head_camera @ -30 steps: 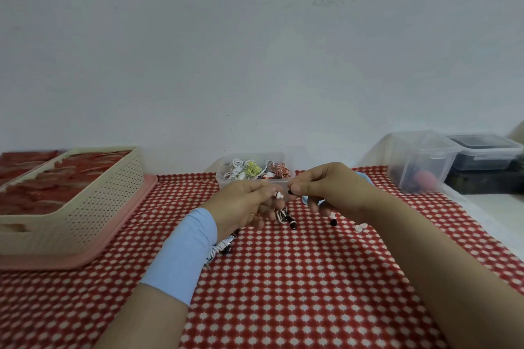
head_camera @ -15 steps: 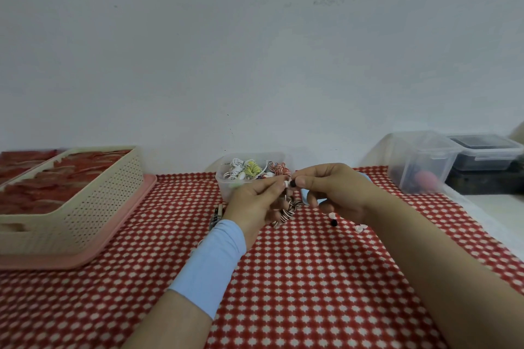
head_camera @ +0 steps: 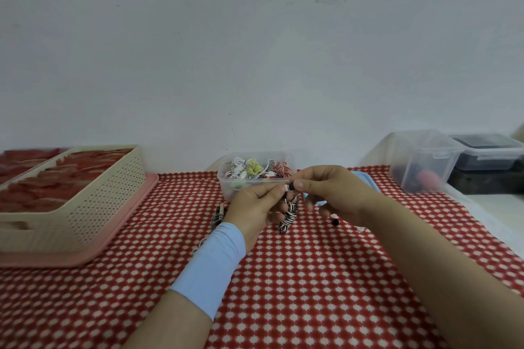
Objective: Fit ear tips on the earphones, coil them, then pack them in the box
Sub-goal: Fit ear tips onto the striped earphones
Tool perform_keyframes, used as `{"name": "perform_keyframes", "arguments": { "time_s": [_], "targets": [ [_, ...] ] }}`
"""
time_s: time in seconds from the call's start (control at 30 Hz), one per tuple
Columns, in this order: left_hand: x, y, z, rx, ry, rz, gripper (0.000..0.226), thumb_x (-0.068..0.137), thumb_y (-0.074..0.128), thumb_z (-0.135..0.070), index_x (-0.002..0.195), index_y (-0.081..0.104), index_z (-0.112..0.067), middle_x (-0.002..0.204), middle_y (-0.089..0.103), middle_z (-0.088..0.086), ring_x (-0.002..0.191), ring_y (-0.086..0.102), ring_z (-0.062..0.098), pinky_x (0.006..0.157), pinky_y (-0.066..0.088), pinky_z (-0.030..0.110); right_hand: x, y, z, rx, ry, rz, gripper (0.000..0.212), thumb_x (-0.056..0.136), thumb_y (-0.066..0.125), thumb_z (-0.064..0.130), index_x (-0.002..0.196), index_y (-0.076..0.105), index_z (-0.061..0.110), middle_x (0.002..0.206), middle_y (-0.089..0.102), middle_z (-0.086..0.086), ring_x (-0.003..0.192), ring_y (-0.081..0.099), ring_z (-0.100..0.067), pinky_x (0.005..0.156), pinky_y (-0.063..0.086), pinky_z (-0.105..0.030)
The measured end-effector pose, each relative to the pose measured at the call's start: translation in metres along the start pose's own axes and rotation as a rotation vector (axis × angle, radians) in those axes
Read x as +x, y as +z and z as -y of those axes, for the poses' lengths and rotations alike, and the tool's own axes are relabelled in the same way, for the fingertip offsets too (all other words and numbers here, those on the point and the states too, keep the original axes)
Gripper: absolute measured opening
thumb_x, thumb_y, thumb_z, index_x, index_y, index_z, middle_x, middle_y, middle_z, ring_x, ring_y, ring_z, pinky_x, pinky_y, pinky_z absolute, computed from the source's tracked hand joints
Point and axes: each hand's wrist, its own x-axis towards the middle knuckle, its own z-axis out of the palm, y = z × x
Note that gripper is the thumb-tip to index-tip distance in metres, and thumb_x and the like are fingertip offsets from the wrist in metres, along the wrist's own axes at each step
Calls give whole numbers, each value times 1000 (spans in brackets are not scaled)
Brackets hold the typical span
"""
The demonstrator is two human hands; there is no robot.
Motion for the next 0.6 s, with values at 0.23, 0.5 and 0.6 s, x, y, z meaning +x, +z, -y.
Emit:
{"name": "perform_keyframes", "arguments": {
  "time_s": [0.23,0.5,0.6],
  "targets": [
    [1,1,3,65,30,-30,18,98,55,-12,102,73,-11,86,66,12,59,56,9,53,50,19,-1,-1,2,-56,-65,17,14,95,68,10,101,80,7,91,76,-13,58,59,-15,46,44,-24],
    [-3,-1,5,267,116,-33,18,97,58,-14,104,75,-16,79,72,1,57,57,12,48,45,22,-3,-4,3,-8,51,63,18,91,71,11,106,79,6,91,76,-10,57,60,-13,43,43,-21],
    [-2,-2,5,289,80,-20,18,97,58,-16,106,74,-14,71,65,4,58,53,12,51,45,21,-2,-5,3,-1,73,70,16,91,71,11,104,80,7,90,76,-10,57,62,-14,41,43,-20]
  ]
}}
